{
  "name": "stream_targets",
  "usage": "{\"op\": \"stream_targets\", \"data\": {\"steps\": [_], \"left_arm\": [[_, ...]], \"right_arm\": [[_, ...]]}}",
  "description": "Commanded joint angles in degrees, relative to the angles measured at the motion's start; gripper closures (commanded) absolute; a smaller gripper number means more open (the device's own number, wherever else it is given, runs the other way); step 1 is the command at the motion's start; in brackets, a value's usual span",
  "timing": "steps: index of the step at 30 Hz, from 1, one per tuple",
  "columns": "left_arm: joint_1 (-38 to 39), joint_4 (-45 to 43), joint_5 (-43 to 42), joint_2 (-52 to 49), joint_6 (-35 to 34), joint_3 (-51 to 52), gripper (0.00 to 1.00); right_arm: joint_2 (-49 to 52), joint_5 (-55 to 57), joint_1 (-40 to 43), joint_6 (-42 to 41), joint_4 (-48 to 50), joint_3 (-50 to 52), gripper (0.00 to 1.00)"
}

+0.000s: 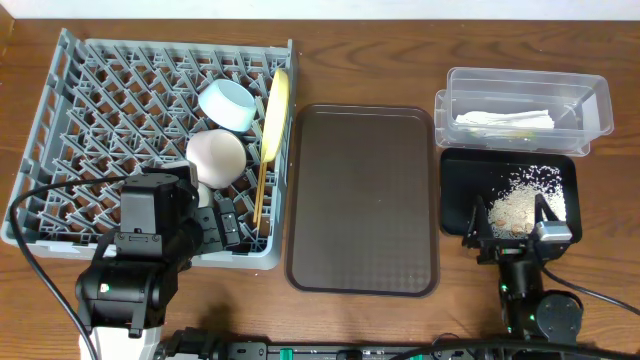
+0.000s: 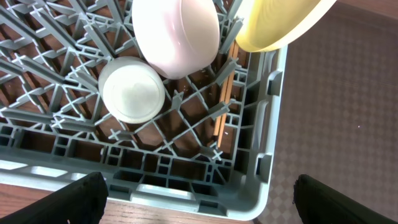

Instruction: Sort waste into correct bins and load items into the dishwasher

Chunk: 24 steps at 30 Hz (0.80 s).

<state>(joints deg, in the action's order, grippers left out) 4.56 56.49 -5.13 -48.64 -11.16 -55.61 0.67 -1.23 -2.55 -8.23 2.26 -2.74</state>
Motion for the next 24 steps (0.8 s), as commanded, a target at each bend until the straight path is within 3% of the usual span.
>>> {"op": "stream_targets", "data": {"steps": [1, 8, 11, 24], "left_arm": [[0.0, 0.0, 0.9, -0.1, -0.1, 0.3, 0.02], [0.0, 0.0, 0.9, -0.1, -0.1, 0.3, 0.02], [0.0, 0.0, 0.9, -0.1, -0.1, 0.3, 0.02], [0.0, 0.0, 0.9, -0.1, -0.1, 0.3, 0.02]], "right_arm": [[-0.4, 0.8, -0.5, 0.7, 1.4, 2.4, 0.01], [-0.4, -2.1, -0.5, 10.2, -1.1, 2.4, 0.01], [-0.3, -2.7, -0.5, 10.3, -6.3, 2.4, 0.01], [-0.3, -2.2, -0.5, 10.5, -6.3, 2.4, 0.01]]}}
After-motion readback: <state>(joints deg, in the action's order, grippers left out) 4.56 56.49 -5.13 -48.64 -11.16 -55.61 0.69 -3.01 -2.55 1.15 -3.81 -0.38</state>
